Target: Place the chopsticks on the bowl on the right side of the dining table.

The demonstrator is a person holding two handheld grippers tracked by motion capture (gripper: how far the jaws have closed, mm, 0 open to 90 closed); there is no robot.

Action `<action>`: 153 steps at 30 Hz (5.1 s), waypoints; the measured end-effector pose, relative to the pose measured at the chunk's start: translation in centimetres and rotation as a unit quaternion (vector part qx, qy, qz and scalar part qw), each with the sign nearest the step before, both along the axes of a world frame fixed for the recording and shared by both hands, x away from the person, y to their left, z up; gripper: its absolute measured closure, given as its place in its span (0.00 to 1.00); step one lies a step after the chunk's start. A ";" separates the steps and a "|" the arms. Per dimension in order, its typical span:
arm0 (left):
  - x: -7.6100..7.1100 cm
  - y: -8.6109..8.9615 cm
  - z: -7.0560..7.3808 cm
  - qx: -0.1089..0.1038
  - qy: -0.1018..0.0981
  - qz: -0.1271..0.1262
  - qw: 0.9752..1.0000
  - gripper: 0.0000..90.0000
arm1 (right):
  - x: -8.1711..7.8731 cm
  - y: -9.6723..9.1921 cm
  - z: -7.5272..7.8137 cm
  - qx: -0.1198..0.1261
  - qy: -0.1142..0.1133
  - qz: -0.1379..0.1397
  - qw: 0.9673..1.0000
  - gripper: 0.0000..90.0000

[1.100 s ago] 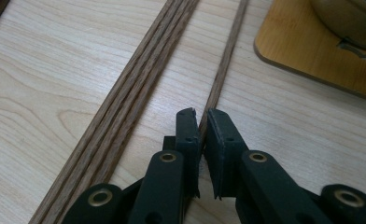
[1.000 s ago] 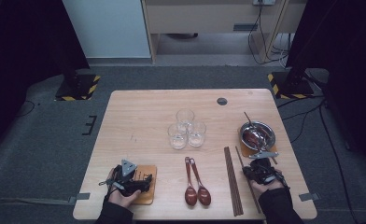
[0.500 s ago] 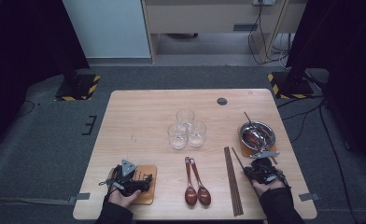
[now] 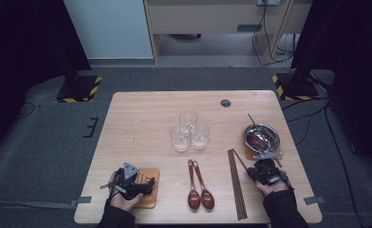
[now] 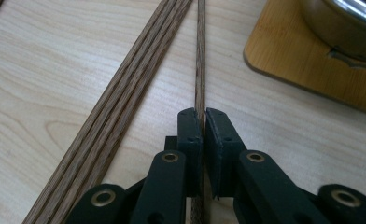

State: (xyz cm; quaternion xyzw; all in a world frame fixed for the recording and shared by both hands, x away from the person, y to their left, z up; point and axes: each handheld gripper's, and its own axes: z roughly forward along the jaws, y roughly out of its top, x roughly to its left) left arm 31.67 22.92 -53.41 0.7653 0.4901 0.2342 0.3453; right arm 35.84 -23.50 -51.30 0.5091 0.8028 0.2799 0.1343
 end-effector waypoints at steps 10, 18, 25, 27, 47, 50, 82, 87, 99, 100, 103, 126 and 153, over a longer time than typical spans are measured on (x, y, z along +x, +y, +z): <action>0.0 0.0 0.0 0.000 0.000 0.000 1.000 0.01 | -0.2 -0.2 -0.1 0.006 -0.014 0.000 1.000 0.87; 0.0 0.0 0.0 0.000 0.000 0.000 1.000 0.01 | -1.5 -0.9 0.4 0.020 -0.019 -0.005 1.000 0.86; 0.0 0.0 0.0 0.000 0.000 0.000 1.000 0.01 | -2.6 -1.5 0.2 0.016 -0.015 -0.004 1.000 0.88; 0.0 0.0 0.0 0.000 0.000 0.000 1.000 0.01 | -2.6 -1.5 0.1 0.015 -0.009 -0.004 1.000 0.89; 0.0 0.0 0.0 0.000 0.000 0.000 1.000 0.01 | -2.4 -1.6 -0.2 0.013 0.001 -0.010 1.000 0.94; 0.0 0.0 0.0 0.000 0.000 0.000 1.000 0.01 | -2.3 -1.7 -0.2 0.016 0.003 -0.011 1.000 0.94; 0.0 0.0 0.0 0.000 0.000 0.000 1.000 0.01 | -2.5 -2.9 3.2 0.092 -0.023 -0.015 0.995 0.94; 0.0 0.0 0.0 0.000 0.000 0.000 1.000 0.01 | -2.6 -2.8 4.0 0.101 -0.031 -0.010 0.994 0.94; 0.0 0.0 0.0 0.000 0.000 0.000 1.000 0.01 | -2.8 -3.1 5.6 0.120 -0.052 -0.007 0.991 0.94; 0.0 0.0 0.0 0.000 0.000 0.000 1.000 0.01 | -2.9 -3.1 5.7 0.122 -0.052 -0.009 0.991 0.95; 0.0 0.0 0.0 0.000 0.000 0.000 1.000 0.01 | -2.9 -3.1 6.1 0.126 -0.055 -0.008 0.991 0.95; 0.0 0.0 0.0 0.000 0.000 0.000 1.000 0.01 | -3.0 -3.8 8.9 0.158 -0.088 -0.005 0.983 0.95; 0.0 0.0 0.0 0.000 0.000 0.000 1.000 0.01 | -1.6 -5.0 10.6 0.173 -0.115 -0.018 0.978 0.95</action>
